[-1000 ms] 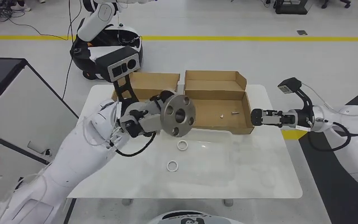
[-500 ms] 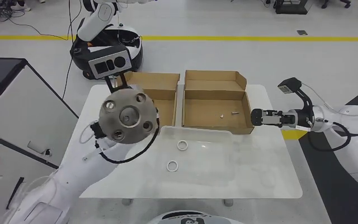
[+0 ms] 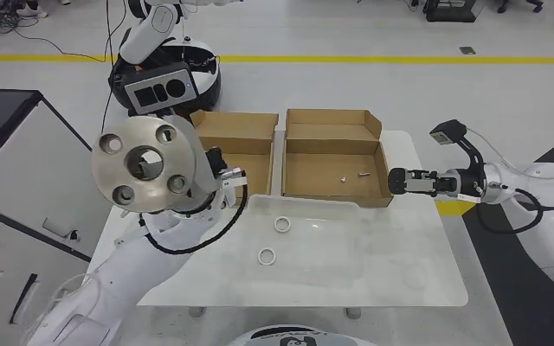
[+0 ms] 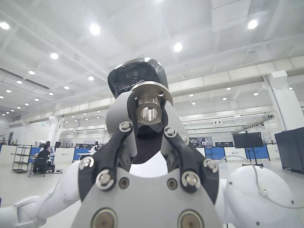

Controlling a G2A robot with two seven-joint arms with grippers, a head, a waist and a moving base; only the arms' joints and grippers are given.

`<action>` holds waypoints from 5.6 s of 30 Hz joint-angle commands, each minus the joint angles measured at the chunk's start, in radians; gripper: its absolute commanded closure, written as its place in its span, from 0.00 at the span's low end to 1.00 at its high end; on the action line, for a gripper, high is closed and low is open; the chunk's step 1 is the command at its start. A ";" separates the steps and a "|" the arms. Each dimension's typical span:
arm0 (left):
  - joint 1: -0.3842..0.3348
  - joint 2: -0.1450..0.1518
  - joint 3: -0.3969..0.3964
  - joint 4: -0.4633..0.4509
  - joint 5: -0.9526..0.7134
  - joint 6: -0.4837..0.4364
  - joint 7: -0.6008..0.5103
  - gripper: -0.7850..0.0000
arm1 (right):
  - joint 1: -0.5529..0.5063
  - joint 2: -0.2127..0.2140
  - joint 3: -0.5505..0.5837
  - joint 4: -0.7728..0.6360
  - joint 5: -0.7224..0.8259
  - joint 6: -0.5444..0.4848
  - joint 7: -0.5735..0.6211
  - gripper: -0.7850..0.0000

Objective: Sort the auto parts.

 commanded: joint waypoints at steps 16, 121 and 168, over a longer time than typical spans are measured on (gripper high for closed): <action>0.049 -0.036 -0.082 0.130 0.273 0.048 -0.047 1.00 | 0.000 0.000 0.000 0.000 0.000 0.000 0.000 0.00; 0.175 -0.113 -0.272 0.141 0.629 0.446 -0.003 1.00 | 0.000 0.000 0.000 0.000 0.000 0.000 0.000 0.00; 0.098 -0.060 -0.341 0.213 1.373 0.813 0.014 1.00 | 0.000 0.000 0.000 0.000 0.000 0.000 0.000 0.00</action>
